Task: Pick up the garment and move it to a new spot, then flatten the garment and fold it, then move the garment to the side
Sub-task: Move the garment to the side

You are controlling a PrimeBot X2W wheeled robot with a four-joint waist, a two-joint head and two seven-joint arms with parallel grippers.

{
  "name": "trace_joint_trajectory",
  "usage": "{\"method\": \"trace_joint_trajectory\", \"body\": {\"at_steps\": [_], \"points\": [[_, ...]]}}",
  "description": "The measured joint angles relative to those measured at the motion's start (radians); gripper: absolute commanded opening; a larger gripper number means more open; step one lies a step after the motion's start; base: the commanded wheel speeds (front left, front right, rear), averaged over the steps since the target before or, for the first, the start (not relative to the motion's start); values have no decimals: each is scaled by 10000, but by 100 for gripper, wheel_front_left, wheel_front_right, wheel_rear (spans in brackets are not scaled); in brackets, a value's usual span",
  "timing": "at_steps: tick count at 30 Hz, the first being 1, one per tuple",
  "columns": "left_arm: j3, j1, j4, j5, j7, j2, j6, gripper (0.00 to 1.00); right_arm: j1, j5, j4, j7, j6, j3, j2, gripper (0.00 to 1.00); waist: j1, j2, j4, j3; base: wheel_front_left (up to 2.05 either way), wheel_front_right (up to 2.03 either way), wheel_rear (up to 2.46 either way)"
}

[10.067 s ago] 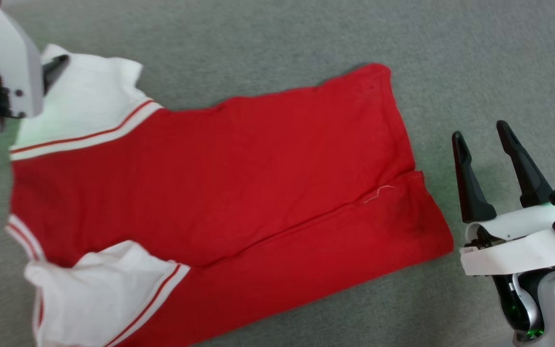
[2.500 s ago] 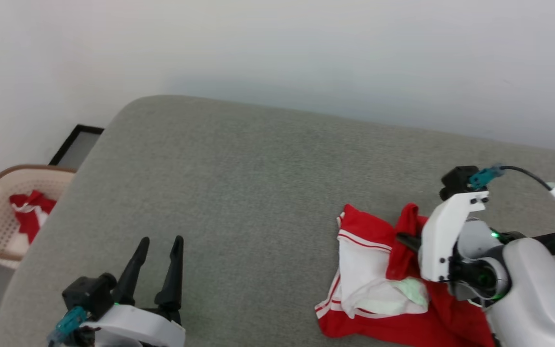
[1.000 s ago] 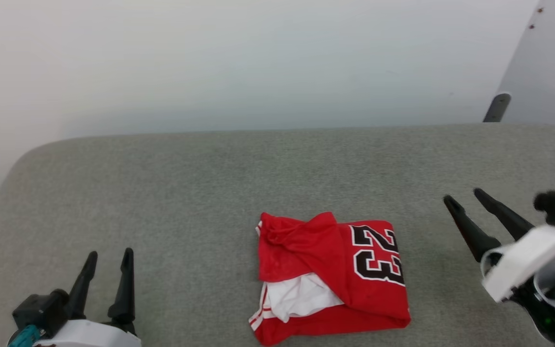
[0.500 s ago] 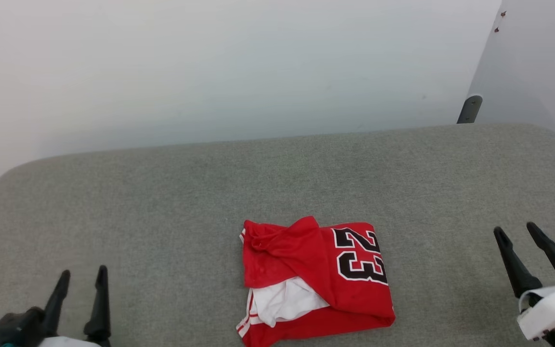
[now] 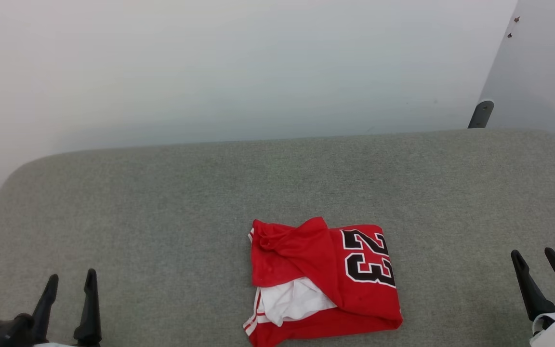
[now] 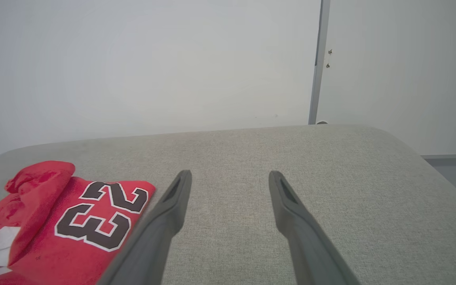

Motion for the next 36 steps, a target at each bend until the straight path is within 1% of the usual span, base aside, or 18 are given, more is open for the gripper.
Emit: {"method": "trace_joint_trajectory", "body": {"at_steps": [13, 28, 31, 36], "points": [[-38, 14, -54, 82, 2, -67, -13, 100, 259, -219, -136, -8, 0, -199, 174, 100, 1, 0, 121, -26, 0, 0, 0], [-422, -68, -58, 140, 2, -75, -42, 100, 300, -290, -98, -6, 0, -81, 286, 100, 0, 0, 559, -52, 0, 0, 0], [-439, -100, -65, 102, 2, -73, -42, 100, 281, -211, -88, 198, 0, 84, 301, 100, 0, 0, 678, -50, 0, 0, 0], [-416, -105, -46, 44, 2, -100, -42, 100, -33, 84, -94, 1035, 0, 550, 326, 100, 0, 0, 944, -14, 0, 0, 0]]}}
